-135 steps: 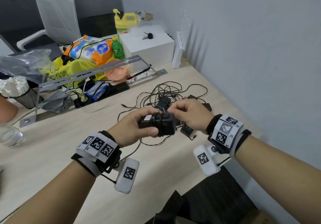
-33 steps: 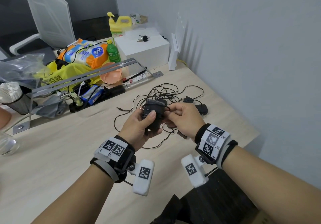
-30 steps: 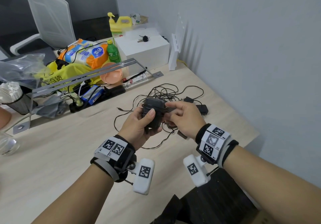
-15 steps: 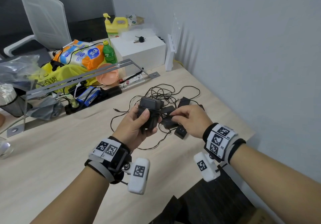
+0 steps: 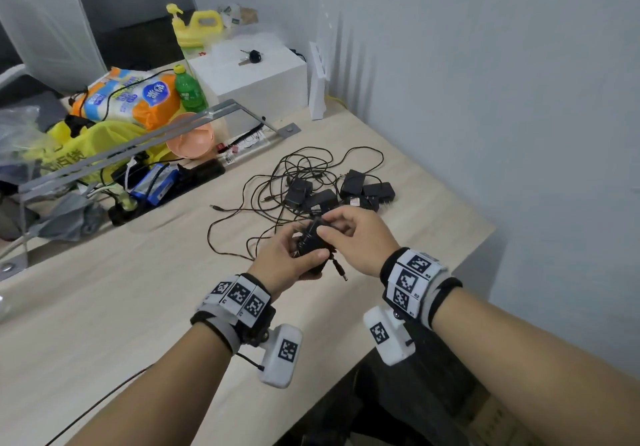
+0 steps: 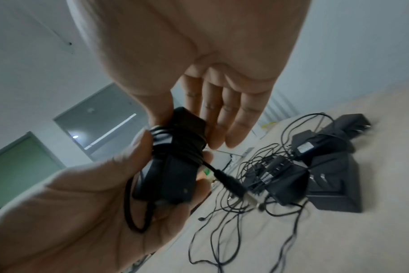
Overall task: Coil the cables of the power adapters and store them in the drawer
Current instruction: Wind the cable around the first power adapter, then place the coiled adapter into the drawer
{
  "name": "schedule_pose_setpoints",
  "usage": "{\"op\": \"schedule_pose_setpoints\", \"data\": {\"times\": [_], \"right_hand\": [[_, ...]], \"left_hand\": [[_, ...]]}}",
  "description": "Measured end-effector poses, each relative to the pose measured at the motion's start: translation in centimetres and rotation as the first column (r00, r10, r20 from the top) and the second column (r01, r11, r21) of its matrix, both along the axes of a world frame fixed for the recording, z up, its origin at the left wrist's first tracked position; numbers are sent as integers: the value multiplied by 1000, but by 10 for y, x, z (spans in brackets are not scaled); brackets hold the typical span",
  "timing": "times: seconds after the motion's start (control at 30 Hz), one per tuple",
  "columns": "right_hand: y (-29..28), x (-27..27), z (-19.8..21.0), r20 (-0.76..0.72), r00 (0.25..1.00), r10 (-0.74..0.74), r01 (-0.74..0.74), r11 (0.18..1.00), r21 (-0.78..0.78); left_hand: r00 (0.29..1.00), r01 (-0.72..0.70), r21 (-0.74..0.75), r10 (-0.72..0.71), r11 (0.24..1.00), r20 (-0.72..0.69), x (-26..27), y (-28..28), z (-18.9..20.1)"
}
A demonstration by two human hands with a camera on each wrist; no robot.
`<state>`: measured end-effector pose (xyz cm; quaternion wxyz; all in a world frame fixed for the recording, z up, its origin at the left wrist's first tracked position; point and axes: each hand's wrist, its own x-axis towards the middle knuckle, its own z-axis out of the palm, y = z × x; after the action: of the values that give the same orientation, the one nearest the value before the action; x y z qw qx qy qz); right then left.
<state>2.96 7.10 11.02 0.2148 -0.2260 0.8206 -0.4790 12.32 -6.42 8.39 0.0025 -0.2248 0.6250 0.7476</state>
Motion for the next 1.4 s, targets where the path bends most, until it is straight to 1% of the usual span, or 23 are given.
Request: {"op": "schedule_pose_setpoints", "data": {"times": [0.1,0.13,0.2,0.23,0.3,0.4,0.5,0.57,0.63,0.7,0.8,0.87,0.93,1.0,1.07,1.13,1.4], "right_hand": [[18,9,-12,19,1000,-18,17,998,54],[26,12,-18,15,999,-42,41,997,71],[47,15,-30,0,995,-99,99,987,126],[57,15,-37,-7,992,-126,126,979,160],[91,14,-58,-12,978,-210,207,952,225],[145,9,-96,-3,943,-334,314,884,345],[188,-3,-124,5,923,-386,338,815,471],[208,-14,-135,0,924,-382,317,766,560],[221,-27,-145,6,932,-363,284,738,612],[228,-43,-160,16,948,-318,237,738,632],[227,-61,-182,6,978,-209,158,760,630],[224,-72,-194,-15,989,-145,120,758,642],[215,-82,-200,-43,995,-84,91,722,686],[208,-92,-204,-47,998,-48,67,680,730],[205,-99,-207,-27,998,-48,52,657,752],[208,-103,-209,-12,999,-50,42,652,757],[207,-106,-210,8,994,-113,71,672,737]], "left_hand": [[993,108,-147,-100,983,62,0,10,-15],[990,125,-176,-111,976,84,-1,15,-22],[988,114,-212,-88,971,127,-2,29,-34],[988,92,-217,-61,972,145,-2,34,-42],[981,80,-180,-44,980,191,-3,50,-57],[962,93,-104,-62,990,267,-6,73,-75],[952,108,-89,-77,990,298,-17,93,-87],[950,127,-126,-84,984,301,-28,104,-92],[949,130,-154,-78,979,305,-43,117,-95],[948,134,-172,-76,976,309,-60,129,-98],[942,157,-207,-84,966,326,-80,140,-108],[934,209,-283,-105,936,342,-89,145,-117],[920,294,-374,-154,879,362,-91,144,-124],[908,333,-418,-168,846,384,-92,145,-129],[908,333,-443,-157,833,388,-93,147,-130],[910,330,-463,-147,823,387,-92,150,-129],[911,338,-492,-148,803,385,-93,152,-123]]}}
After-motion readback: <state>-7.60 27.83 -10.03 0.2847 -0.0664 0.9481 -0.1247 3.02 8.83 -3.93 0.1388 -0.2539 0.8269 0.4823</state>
